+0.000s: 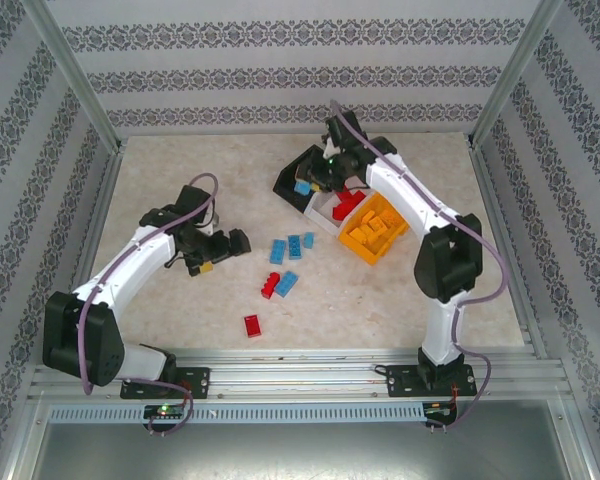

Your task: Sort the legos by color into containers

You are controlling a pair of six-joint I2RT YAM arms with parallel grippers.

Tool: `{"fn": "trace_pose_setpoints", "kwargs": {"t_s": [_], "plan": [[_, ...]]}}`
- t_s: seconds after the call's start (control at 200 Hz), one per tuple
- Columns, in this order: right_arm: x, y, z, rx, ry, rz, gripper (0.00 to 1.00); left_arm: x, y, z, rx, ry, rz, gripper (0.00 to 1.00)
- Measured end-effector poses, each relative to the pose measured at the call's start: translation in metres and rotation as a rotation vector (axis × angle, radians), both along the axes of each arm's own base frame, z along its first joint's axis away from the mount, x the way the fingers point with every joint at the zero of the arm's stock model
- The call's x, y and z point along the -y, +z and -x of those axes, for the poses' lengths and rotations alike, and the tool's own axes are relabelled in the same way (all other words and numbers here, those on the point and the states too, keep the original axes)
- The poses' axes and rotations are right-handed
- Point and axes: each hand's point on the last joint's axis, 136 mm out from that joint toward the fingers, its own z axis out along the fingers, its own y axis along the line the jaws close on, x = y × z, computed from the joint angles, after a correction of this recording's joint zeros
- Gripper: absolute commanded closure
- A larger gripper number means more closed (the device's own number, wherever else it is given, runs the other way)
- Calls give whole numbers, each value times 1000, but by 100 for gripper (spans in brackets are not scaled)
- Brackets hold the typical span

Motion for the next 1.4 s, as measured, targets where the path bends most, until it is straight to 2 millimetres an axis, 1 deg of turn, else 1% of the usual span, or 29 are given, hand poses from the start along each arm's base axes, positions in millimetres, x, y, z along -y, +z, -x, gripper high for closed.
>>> {"fn": "trace_pose_setpoints", "kwargs": {"t_s": [0.055,0.1,0.24,0.325,0.44,0.51,0.674,0.764,0.844,0.889,1.099,1.319,1.399], "plan": [[2,1,-22,16,-20,-8,71,6,-4,6,-10,-25,-5,0],[5,-2,-35,19,-33,-9,71,11,-5,10,-14,-46,-7,0],[12,-23,-70,-4,-68,3,70,28,-7,21,-11,-121,-21,0],[13,-36,-82,-15,-75,12,70,33,-9,26,-15,-145,-25,2],[12,-49,-92,-28,-78,20,70,33,-14,30,-28,-151,-33,6],[11,-54,-96,-31,-78,21,69,34,-16,32,-34,-158,-36,9],[10,-66,-101,-43,-80,25,67,37,-21,34,-49,-175,-47,12],[11,-72,-101,-60,-84,30,63,38,-24,34,-53,-189,-55,13],[14,-77,-101,-70,-87,34,58,39,-27,35,-58,-205,-60,13],[15,-77,-101,-74,-88,37,55,40,-28,35,-60,-212,-63,13],[22,-78,-102,-82,-100,37,49,46,-30,27,-55,-235,-66,13],[28,-77,-103,-87,-105,35,47,58,-29,19,-47,-261,-67,17],[30,-72,-96,-90,-98,40,47,64,-30,17,-44,-280,-76,19]]}}
